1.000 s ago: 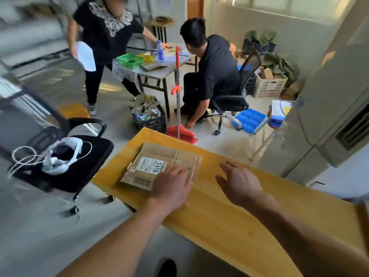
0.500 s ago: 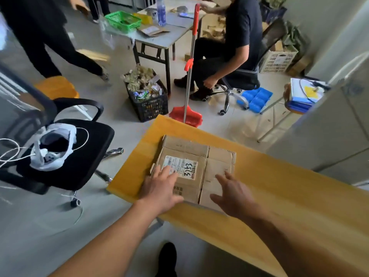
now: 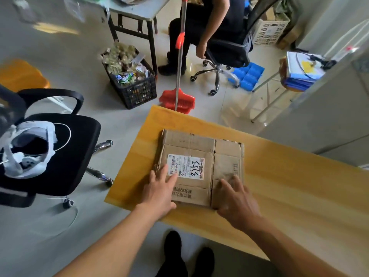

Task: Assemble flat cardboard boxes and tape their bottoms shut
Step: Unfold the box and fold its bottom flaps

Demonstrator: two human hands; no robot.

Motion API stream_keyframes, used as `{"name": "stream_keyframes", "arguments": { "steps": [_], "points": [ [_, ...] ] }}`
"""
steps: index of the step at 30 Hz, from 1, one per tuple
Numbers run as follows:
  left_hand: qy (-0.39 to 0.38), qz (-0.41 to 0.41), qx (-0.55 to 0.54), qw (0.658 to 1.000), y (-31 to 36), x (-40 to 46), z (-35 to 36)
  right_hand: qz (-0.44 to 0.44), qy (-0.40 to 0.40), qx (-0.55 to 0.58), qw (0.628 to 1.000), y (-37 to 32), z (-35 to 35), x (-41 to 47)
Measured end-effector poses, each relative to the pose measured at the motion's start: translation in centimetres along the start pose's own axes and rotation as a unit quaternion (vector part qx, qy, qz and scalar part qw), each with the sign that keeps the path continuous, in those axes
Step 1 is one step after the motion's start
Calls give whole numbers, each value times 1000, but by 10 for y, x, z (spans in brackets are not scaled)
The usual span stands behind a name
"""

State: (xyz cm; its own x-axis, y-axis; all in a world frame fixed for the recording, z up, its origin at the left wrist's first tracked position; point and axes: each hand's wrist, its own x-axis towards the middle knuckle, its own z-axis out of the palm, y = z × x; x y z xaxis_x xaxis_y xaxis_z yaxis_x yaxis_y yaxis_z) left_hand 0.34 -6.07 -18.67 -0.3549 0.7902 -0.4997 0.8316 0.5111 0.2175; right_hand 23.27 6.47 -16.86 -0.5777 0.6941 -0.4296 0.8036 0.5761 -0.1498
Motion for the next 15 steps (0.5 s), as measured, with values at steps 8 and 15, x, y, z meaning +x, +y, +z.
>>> {"name": "stream_keyframes", "arguments": {
  "steps": [8, 15],
  "points": [
    [60, 17, -36, 997, -15, -7, -15, -103, 59, 101, 988, 21, -16, -3],
    [195, 46, -135, 970, -8, -28, -79, -100, 134, 257, 952, 18, -96, -13]
  ]
}}
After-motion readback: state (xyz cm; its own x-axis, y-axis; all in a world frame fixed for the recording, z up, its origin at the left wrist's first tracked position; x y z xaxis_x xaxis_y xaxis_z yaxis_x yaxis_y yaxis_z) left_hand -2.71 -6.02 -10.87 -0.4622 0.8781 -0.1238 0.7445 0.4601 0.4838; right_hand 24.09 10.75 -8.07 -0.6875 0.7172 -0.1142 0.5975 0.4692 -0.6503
